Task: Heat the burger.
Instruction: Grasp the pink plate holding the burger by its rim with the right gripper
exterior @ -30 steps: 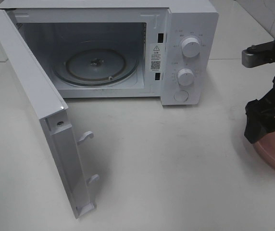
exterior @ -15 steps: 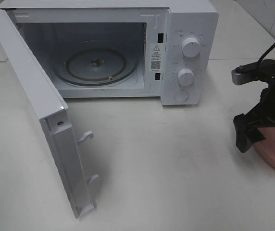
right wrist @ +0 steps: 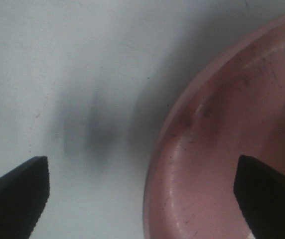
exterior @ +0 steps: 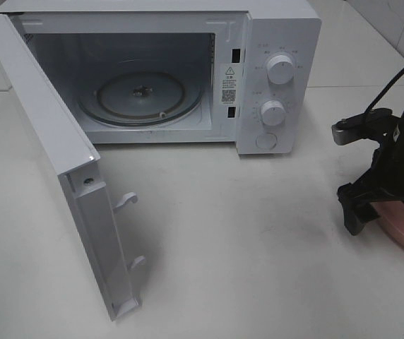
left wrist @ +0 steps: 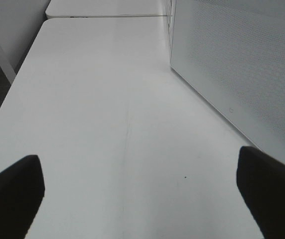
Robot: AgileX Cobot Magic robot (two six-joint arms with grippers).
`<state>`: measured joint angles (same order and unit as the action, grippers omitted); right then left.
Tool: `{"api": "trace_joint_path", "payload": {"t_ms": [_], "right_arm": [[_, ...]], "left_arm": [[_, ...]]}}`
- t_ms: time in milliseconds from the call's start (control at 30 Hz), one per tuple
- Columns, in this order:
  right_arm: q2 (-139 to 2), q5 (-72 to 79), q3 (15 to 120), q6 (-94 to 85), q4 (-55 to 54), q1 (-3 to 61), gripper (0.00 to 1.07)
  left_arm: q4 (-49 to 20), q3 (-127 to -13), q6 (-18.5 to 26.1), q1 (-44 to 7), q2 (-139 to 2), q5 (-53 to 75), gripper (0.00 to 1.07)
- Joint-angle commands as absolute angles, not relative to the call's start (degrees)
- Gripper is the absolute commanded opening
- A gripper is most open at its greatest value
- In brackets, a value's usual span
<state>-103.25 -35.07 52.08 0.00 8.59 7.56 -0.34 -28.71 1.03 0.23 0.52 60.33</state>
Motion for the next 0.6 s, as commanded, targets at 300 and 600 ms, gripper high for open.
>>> {"api": "trace_joint_path", "payload": {"t_ms": [300, 600], "right_arm": [[-107.26, -31.63, 52.31, 0.80, 11.75, 7.28, 0.91], [-108.06, -31.28, 52.31, 2.35, 14.09, 7.28, 0.76]], "left_arm": [[-0.69, -28.53, 0.97, -0.06, 1.83, 59.42, 1.03], [-0.69, -28.53, 0.97, -0.06, 1.83, 59.42, 1.03]]}}
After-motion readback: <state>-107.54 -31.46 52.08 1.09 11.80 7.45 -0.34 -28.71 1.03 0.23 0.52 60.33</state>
